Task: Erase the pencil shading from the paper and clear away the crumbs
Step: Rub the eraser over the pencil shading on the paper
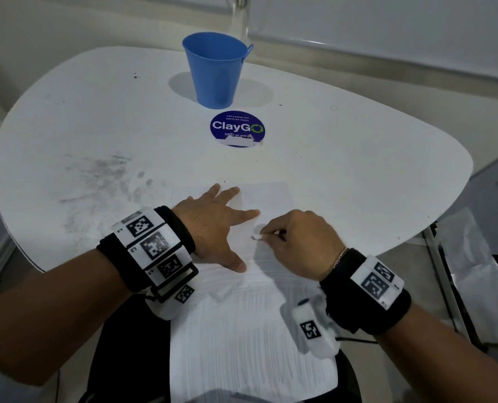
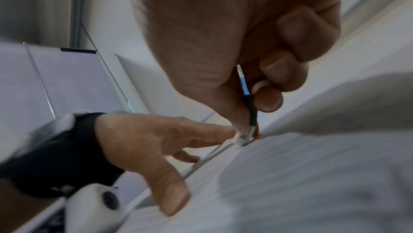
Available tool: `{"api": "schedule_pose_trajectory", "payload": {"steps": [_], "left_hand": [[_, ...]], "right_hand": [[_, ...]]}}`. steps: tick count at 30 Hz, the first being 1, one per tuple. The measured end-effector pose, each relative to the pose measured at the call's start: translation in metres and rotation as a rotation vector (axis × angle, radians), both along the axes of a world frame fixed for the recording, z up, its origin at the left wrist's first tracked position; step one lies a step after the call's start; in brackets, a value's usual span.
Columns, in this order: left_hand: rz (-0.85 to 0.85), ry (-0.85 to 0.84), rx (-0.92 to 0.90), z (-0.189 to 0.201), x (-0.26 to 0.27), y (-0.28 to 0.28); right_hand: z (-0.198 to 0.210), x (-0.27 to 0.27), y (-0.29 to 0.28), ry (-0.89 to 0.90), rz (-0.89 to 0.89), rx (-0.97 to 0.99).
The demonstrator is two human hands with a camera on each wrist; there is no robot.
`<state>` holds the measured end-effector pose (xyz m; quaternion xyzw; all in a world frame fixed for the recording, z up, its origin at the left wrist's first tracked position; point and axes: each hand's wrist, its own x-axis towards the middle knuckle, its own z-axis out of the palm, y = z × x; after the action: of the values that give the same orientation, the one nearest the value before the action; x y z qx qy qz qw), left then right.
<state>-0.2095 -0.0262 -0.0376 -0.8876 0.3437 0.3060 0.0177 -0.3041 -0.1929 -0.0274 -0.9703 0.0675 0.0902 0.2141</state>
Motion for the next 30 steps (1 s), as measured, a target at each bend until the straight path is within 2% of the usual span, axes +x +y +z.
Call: {"api": "schedule_pose_trajectory", "payload": {"steps": [2,6,10,12,15,19,23,28,30], "left_hand": [[0.000,0.001,-0.003,0.000,0.000,0.000],[-0.010,-0.012,0.003,-0.001,0.000,-0.001],[0.003,-0.002,0.000,0.001,0.000,0.001],[0.001,-0.003,-0.003,0.000,0.000,0.001],[-0.010,-0.016,-0.001,-0.002,0.000,0.001],[0.005,-0.001,-0.006,-0.001,0.000,0.002],[-0.006,-0.009,-0.006,-0.002,0.000,0.001],[0.003,-0.005,0.000,-0.001,0.000,0.001],[0.002,-0.004,-0.008,-0.002,0.000,0.001]], "right_hand": [[-0.002,0.001,-0.002,-0.029,-0.028,-0.027],[0.000,-0.008,0.014,0.025,0.095,0.006],[-0.001,0.004,-0.005,-0.020,-0.049,-0.037],[-0.003,0.001,-0.001,-0.022,-0.012,-0.053],[-0.001,-0.008,0.014,0.033,0.095,0.027],[0.000,0.003,-0.003,-0.013,-0.048,-0.013],[-0.002,-0.007,0.015,0.011,0.104,0.011],[-0.002,0.004,0.000,-0.025,-0.016,-0.003],[-0.003,-0.001,0.006,-0.016,0.042,-0.018]]}}
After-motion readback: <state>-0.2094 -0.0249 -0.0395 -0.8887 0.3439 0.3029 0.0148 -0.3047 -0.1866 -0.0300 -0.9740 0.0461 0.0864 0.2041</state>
